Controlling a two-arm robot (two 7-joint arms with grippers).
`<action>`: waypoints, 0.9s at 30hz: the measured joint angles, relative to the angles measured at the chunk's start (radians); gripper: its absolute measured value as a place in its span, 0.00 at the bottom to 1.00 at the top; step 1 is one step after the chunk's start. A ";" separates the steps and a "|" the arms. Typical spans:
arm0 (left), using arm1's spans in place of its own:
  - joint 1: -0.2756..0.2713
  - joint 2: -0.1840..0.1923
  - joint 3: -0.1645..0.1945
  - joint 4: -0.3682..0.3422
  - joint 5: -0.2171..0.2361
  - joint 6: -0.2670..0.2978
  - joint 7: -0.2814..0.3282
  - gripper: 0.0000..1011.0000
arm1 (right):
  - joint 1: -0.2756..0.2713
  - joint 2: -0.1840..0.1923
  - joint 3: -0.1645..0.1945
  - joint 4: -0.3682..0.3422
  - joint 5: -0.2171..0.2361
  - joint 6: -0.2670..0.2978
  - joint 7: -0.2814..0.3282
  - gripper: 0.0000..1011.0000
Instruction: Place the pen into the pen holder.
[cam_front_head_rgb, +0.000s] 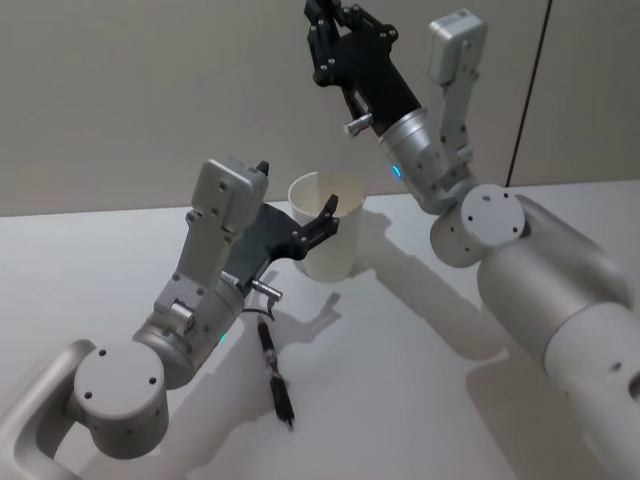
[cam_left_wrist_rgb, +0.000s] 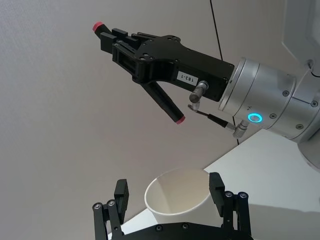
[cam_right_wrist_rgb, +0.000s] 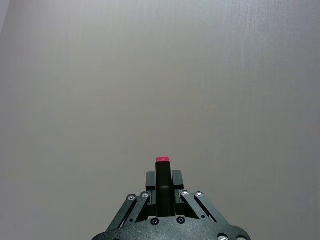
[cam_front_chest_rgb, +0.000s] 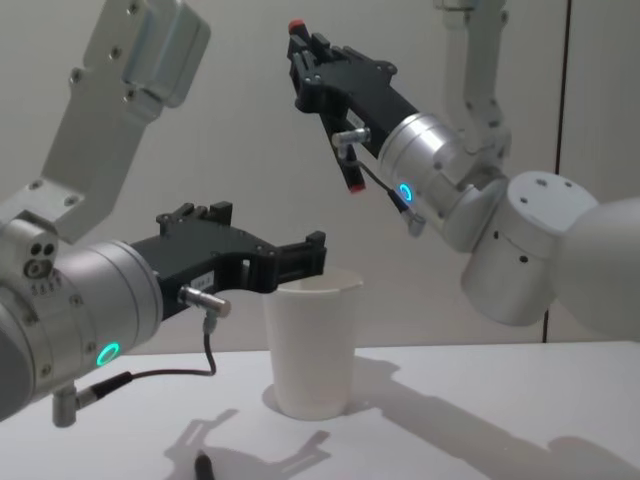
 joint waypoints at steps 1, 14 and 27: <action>0.000 0.000 0.000 0.000 0.000 0.000 0.000 0.99 | 0.000 0.000 0.000 0.000 0.000 0.000 0.000 0.17; 0.000 0.000 0.000 0.000 0.000 0.000 0.000 0.99 | -0.092 0.036 0.010 -0.150 0.034 0.118 0.071 0.17; 0.000 0.000 0.000 0.000 0.000 0.000 0.000 0.99 | -0.144 0.049 -0.002 -0.235 0.063 0.216 0.133 0.17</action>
